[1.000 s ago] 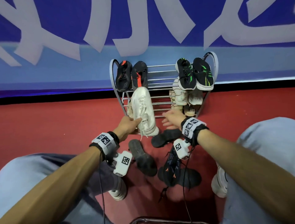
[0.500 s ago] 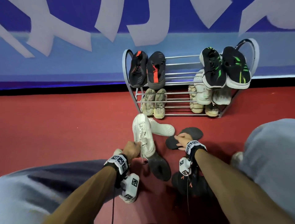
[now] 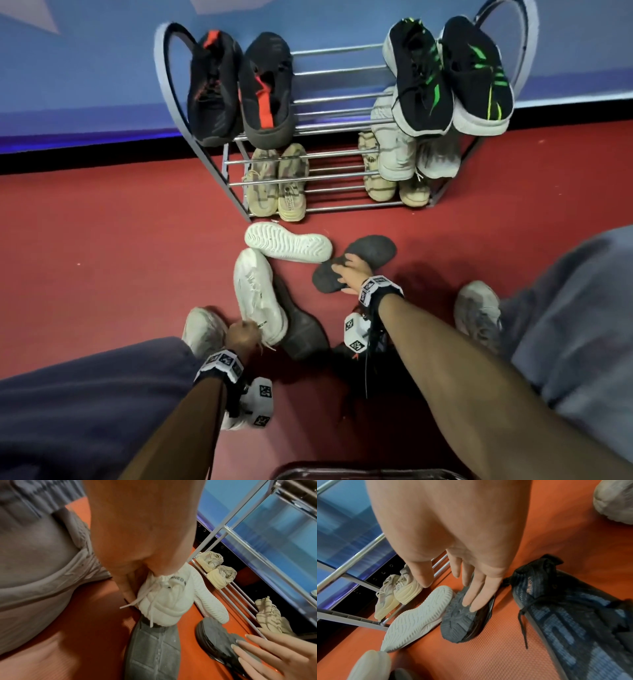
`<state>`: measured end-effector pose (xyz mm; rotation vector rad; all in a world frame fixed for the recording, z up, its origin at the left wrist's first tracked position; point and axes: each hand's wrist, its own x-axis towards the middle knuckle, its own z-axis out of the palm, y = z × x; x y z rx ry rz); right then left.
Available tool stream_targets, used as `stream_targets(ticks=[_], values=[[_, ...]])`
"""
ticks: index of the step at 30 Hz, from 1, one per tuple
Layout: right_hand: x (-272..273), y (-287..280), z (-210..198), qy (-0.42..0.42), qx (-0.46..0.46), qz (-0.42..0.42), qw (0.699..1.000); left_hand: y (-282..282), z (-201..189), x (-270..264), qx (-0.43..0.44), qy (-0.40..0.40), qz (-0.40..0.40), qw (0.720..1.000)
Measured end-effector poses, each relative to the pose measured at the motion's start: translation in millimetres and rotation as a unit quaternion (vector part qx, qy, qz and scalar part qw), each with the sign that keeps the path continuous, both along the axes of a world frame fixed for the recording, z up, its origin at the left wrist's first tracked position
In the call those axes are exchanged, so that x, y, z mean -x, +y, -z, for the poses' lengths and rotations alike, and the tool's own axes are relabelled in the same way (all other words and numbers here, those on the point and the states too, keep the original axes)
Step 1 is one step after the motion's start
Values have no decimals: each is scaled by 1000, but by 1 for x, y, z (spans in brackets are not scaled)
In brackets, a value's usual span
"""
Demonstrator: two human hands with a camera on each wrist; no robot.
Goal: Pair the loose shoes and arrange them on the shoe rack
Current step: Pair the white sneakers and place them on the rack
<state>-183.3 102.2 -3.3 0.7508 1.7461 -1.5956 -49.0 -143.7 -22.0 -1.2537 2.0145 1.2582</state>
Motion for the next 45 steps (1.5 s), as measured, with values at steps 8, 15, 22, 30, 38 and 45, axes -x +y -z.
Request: stream_targets(ticks=[8, 15, 22, 30, 38, 45], values=[[24, -29, 17, -14, 47, -24, 999, 5, 85, -12, -4, -5, 24, 1000], [43, -43, 32, -30, 43, 46, 998, 19, 55, -7, 10, -27, 19, 999], [33, -63, 50, -45, -77, -46, 995, 30, 11, -3, 20, -36, 56, 998], [-5, -97, 30, 38, -123, -262, 957, 24, 19, -5, 13, -46, 63, 997], [-44, -76, -19, 120, -286, -492, 814, 30, 0, -9, -20, -21, 90, 995], [-94, -30, -26, 238, -418, -629, 610, 47, -15, -34, -29, -42, 62, 997]])
